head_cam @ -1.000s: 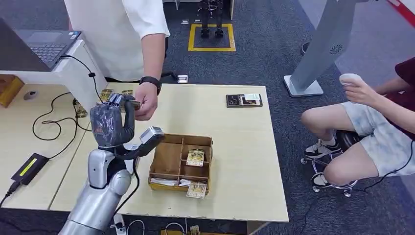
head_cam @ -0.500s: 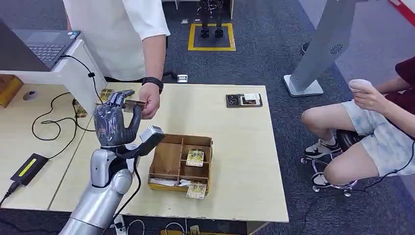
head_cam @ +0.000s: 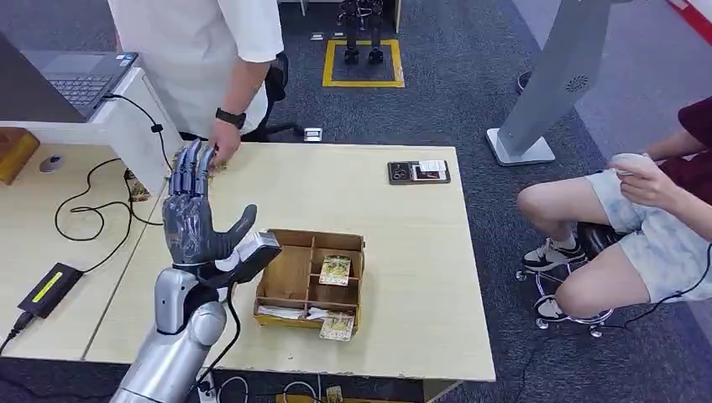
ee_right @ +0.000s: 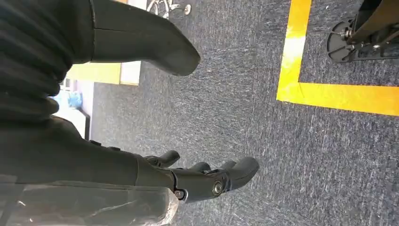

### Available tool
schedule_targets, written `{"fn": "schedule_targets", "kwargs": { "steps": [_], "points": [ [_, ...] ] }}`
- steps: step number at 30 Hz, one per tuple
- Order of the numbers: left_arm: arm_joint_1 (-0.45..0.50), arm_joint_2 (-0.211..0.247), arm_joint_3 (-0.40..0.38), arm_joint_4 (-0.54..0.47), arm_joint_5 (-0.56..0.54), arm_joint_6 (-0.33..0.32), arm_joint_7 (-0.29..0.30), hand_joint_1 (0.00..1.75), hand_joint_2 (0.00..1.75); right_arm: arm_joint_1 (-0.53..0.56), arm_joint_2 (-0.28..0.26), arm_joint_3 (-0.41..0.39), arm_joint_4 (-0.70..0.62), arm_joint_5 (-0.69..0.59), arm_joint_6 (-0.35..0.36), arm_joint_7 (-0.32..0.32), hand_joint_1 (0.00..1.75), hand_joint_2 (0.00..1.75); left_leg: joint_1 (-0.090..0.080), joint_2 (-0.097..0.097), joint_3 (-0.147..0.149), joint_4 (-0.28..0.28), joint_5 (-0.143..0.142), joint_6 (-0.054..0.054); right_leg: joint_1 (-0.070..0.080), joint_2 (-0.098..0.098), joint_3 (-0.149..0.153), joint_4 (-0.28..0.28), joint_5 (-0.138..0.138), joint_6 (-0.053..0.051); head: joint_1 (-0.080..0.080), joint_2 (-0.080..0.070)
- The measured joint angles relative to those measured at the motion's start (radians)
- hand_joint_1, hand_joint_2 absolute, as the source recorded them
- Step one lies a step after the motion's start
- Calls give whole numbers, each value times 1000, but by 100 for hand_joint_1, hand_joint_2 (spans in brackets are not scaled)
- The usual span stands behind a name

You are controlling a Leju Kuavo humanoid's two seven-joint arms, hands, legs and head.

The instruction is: Pass the card to the sensor for recognition and then transmit it.

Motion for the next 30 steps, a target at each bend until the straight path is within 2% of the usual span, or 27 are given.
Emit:
{"fn": "schedule_targets", "kwargs": {
  "steps": [5,9,13,17,21,25,30],
  "points": [
    [24,0,6,-16,8,0,-7,0,175,0,0,0,0,-11,0,0,0,175,0,0,0,0,0,0,0,0,0,0,0,0,0,0],
    [46,-2,26,-35,38,0,-51,0,175,1,0,0,0,-14,0,0,0,175,0,0,0,0,0,0,0,0,0,0,0,0,0,0],
    [99,-20,53,-78,197,0,-173,0,175,5,0,0,-2,-32,-1,0,0,175,0,0,0,0,0,0,0,0,0,0,0,0,0,0],
    [188,-57,82,-148,245,0,-283,0,175,14,0,-3,-8,-43,-2,0,0,175,0,0,-1,0,-1,0,0,0,0,0,-1,0,0,0],
    [266,-85,105,-213,303,0,-346,0,175,22,5,-11,-21,-53,2,0,0,175,0,0,-1,0,-2,1,0,0,-1,-1,-1,1,0,0],
    [329,-111,129,-275,407,0,-409,0,175,31,23,-24,-53,-64,9,8,0,175,0,0,-2,0,-2,1,0,0,-1,-1,-1,1,0,0],
    [405,-133,159,-347,470,0,-464,0,175,41,54,-45,-104,-66,26,17,0,175,0,0,-2,0,-2,1,0,-1,-1,-1,-1,1,0,0]
  ]
}}
